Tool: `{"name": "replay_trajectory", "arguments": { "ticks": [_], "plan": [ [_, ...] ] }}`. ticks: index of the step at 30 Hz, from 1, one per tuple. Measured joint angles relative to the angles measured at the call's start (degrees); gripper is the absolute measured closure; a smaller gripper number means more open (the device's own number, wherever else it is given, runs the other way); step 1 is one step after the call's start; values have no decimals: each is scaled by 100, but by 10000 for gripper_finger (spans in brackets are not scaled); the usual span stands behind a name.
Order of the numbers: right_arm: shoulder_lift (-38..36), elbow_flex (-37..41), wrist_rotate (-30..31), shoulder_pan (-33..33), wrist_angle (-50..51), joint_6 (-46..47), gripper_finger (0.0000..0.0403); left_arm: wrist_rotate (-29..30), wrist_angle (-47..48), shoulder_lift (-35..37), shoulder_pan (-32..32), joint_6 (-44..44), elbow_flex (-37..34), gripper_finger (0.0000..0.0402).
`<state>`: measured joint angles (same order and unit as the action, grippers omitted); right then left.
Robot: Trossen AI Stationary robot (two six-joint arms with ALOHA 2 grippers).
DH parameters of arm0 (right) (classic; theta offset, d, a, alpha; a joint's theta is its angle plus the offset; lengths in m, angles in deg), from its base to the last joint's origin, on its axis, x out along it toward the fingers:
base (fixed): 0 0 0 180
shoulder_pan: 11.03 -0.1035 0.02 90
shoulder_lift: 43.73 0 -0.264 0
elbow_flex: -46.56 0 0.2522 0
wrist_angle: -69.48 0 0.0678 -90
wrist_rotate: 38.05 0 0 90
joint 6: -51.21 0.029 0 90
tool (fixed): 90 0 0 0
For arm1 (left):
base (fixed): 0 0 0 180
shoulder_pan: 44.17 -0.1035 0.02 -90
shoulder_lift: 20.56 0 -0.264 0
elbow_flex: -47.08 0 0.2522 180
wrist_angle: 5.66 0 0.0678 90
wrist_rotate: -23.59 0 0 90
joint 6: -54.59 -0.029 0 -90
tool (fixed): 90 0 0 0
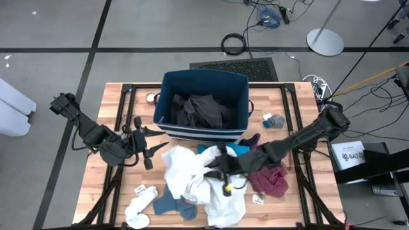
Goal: Sort clothes
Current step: Put the white polo shirt into the white and blue laundry organizer
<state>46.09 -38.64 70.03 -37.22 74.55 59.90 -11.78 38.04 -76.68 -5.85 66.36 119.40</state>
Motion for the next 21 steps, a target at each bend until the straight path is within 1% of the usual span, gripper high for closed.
{"name": "replay_trajectory", "arguments": {
  "ticks": [4,7,13,17,19,21],
  "plan": [
    [-445,-2,-15,-123,-579,-562,367,65,172,0,-3,147,0,221],
    [-776,-2,-30,-186,-1235,-1151,367,122,312,0,-1,262,0,221],
    [-1241,-17,-19,-204,-2814,-2479,367,142,364,0,-1,317,0,221],
    [-1470,-17,-36,-64,-3860,-3266,367,138,364,0,-1,450,0,221],
    [-1559,-17,-171,94,-4372,-3537,367,107,363,0,-1,452,0,221],
    [-1624,-46,-515,316,-4826,-3666,367,81,363,0,-1,457,0,221]
  ]
}}
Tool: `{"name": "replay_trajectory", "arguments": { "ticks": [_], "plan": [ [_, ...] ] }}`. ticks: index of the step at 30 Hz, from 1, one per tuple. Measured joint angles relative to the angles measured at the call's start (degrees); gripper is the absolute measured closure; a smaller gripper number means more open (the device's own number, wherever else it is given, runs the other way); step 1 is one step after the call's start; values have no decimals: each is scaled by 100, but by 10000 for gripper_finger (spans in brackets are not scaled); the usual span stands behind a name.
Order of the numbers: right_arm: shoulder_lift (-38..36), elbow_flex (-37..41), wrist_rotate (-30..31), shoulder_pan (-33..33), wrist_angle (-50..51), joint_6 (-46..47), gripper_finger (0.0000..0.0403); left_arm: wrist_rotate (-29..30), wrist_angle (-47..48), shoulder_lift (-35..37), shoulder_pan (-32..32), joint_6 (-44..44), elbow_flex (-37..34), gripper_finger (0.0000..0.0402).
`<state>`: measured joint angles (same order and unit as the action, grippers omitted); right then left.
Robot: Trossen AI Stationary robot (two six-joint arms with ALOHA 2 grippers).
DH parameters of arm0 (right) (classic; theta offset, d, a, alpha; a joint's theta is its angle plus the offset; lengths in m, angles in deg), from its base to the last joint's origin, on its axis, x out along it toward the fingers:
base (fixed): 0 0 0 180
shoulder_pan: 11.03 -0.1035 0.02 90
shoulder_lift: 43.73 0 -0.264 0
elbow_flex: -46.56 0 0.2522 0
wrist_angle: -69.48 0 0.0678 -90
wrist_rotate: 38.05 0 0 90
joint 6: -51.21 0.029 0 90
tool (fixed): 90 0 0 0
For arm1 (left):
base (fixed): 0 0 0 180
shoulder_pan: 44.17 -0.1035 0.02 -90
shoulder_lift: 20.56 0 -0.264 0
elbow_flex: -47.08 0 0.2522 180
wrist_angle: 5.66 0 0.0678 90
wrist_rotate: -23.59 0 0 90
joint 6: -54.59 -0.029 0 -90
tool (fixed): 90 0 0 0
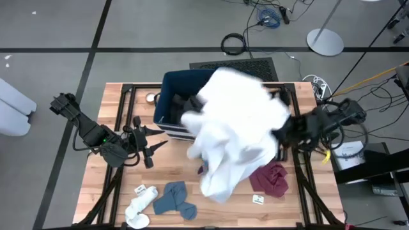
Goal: Sort clothes
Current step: Put the white polo shirt into the white and blue laundry organizer
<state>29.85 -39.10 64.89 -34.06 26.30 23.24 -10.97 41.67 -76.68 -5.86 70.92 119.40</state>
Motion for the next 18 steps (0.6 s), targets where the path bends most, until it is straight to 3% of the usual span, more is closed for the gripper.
{"name": "replay_trajectory", "arguments": {
  "ticks": [6,18],
  "plan": [
    [19,-779,-1027,884,-3,435,367,-11,-5,-17,-2,11,0,221],
    [1272,-3507,-1169,2494,2060,1480,367,-29,-10,-90,-2,-9,-2,221]
  ]
}}
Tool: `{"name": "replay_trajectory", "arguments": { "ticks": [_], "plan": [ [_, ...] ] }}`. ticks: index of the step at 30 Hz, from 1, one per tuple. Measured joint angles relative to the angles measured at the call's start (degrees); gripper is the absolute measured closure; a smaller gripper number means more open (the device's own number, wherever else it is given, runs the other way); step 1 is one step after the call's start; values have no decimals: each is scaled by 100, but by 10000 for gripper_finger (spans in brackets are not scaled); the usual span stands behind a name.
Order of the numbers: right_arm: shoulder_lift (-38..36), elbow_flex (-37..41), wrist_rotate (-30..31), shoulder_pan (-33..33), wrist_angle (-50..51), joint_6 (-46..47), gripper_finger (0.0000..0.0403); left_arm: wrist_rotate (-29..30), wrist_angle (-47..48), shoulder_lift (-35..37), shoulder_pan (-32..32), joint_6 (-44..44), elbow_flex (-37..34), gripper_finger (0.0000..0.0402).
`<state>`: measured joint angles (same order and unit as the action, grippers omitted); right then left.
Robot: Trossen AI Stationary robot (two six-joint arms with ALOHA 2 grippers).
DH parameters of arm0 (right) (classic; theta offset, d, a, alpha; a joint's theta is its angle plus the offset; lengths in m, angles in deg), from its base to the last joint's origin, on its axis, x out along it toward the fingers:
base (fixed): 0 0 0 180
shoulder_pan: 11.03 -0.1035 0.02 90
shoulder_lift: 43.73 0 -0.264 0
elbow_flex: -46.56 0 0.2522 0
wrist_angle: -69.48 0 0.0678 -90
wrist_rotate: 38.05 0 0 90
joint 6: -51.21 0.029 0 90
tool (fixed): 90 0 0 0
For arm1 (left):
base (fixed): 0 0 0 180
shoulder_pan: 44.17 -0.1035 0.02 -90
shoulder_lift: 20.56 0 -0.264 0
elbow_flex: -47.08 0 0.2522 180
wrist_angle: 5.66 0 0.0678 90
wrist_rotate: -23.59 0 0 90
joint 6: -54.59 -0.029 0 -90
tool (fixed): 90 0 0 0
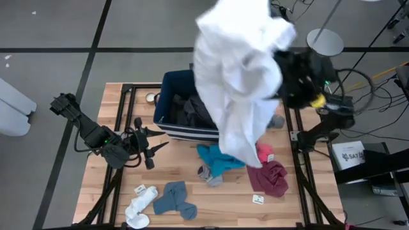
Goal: Sort clothes
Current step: Put the white polo shirt into the white and blue laundry organizer
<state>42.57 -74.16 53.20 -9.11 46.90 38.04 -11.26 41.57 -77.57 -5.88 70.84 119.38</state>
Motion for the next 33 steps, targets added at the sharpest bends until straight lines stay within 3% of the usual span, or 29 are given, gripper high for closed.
{"name": "replay_trajectory", "arguments": {
  "ticks": [10,20,23,33],
  "plan": [
    [1863,-2256,14,1288,1206,1547,367,-2,-2,0,0,2,0,221],
    [2641,-2497,29,2072,1677,2452,367,-2,2,0,0,-2,0,221],
    [2637,-2513,-7,2150,2559,2455,367,-8,4,0,0,-4,0,221],
    [2561,-2508,-731,2102,6883,1693,367,-103,11,0,0,-26,0,221]
  ]
}}
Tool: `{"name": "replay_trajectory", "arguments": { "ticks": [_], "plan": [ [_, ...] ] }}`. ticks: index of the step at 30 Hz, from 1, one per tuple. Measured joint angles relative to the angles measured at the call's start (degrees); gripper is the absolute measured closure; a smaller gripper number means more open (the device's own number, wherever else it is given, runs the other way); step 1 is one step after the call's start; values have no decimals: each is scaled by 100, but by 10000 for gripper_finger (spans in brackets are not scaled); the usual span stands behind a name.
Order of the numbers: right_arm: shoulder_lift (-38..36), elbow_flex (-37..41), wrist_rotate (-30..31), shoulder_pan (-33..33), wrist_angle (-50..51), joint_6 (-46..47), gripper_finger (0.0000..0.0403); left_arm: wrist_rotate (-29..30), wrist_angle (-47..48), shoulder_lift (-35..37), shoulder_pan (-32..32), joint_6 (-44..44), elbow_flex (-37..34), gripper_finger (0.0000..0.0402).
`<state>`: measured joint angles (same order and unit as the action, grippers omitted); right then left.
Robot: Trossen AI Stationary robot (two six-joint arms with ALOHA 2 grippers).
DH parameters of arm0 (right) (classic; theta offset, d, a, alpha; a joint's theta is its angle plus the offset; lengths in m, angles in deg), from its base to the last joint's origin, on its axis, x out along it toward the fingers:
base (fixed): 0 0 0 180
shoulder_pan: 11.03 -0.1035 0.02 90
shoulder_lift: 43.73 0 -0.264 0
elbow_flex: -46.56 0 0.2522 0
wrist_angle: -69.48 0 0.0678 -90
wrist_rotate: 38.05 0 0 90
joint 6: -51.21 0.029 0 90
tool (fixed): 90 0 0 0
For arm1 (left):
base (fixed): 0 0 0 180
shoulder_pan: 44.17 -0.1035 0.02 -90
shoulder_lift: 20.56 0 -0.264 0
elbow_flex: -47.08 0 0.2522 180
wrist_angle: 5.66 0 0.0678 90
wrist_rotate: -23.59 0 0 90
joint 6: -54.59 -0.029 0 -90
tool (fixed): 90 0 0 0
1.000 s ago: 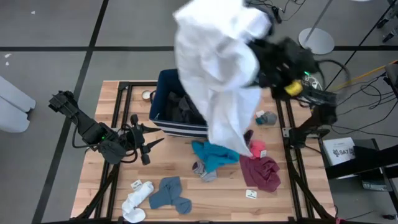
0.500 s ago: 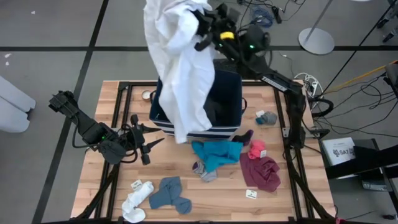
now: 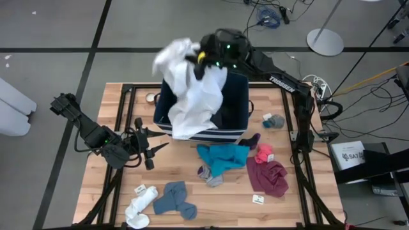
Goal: Sort clothes
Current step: Put the white polo shirt into the white and blue laundry organizer
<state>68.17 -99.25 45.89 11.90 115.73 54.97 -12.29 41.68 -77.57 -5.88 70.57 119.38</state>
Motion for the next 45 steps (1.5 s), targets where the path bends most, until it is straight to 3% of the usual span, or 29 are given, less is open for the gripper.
{"name": "replay_trajectory", "arguments": {
  "ticks": [10,14,21,26,31,36,45],
  "plan": [
    [36,0,2,-360,3676,-464,367,1,-2,0,0,23,0,221],
    [68,250,21,-537,4187,-448,367,2,-7,0,0,26,0,221],
    [69,1303,-6,-693,3577,-271,367,2,-11,0,0,173,-2,221],
    [67,2547,-120,-667,2138,-101,367,2,-13,0,0,173,-2,221],
    [67,3770,-853,-606,726,55,367,2,-11,0,0,170,-2,221],
    [58,4356,-947,-601,606,155,366,4,-7,0,0,125,-2,221],
    [-50,4388,-1301,-594,969,909,355,4,-8,0,-1,133,-2,221]
  ]
}}
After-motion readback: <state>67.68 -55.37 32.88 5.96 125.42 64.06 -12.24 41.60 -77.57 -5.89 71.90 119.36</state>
